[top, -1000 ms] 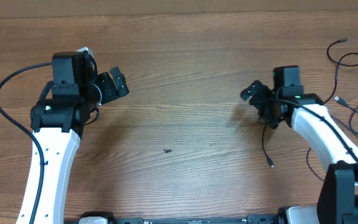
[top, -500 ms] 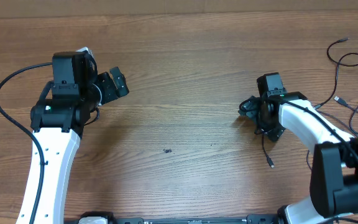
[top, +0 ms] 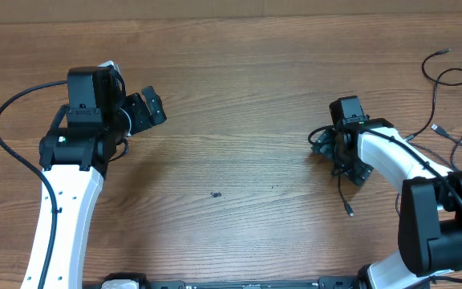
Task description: Untangle cables
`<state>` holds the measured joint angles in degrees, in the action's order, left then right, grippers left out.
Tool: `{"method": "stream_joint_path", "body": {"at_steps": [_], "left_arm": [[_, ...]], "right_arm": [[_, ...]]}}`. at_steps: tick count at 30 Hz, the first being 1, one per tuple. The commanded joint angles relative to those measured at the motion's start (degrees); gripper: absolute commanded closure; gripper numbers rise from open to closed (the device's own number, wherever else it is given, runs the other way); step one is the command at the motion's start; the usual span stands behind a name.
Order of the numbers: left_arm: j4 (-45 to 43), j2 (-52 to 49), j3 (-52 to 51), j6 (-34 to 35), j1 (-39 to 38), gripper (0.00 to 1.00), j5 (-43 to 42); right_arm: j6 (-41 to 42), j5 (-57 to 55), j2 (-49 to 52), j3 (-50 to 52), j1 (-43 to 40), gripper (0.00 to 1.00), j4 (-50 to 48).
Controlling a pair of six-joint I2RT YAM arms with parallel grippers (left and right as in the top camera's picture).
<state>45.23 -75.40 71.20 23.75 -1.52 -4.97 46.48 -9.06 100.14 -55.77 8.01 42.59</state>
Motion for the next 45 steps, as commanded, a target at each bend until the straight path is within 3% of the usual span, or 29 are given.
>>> {"method": "stream_joint_path", "body": {"at_steps": [1, 4, 8, 12, 17, 27, 31, 45], "left_arm": [[-0.02, -0.26, 1.20, -1.05, -0.02, 0.01, -0.59], [0.00, -0.26, 1.20, -1.05, -0.02, 0.00, -0.59], [-0.02, -0.24, 1.20, -1.05, -0.02, 0.00, -0.59], [-0.02, -0.26, 1.20, -1.05, -0.02, 0.00, -0.59], [-0.02, -0.24, 1.20, -1.07, -0.02, 0.00, -0.59], [0.00, -0.26, 1.20, -1.05, 0.00, 0.00, -0.59], [0.00, -0.24, 1.20, -1.05, -0.02, 0.01, -0.59], [-0.02, -0.26, 1.20, -1.05, -0.02, 0.00, -0.57]], "right_arm": [[0.57, -3.80, 0.90, 0.28, -0.22, 0.00, 0.46], [1.77, -3.76, 0.94, 0.33, -1.20, 0.11, 1.05], [1.73, -3.78, 0.94, 0.35, -2.82, 0.48, 1.38], [1.73, -3.78, 0.94, 1.29, -4.50, 0.64, 0.79], [1.75, -3.76, 0.94, 4.52, -6.49, 0.96, -1.55], [3.54, -2.54, 0.94, 5.86, -10.34, 0.96, -0.83], [7.89, -2.51, 0.94, 5.86, -12.70, 0.96, 2.05], [10.58, -2.93, 0.94, 5.88, -25.42, 0.96, 5.60]]}}
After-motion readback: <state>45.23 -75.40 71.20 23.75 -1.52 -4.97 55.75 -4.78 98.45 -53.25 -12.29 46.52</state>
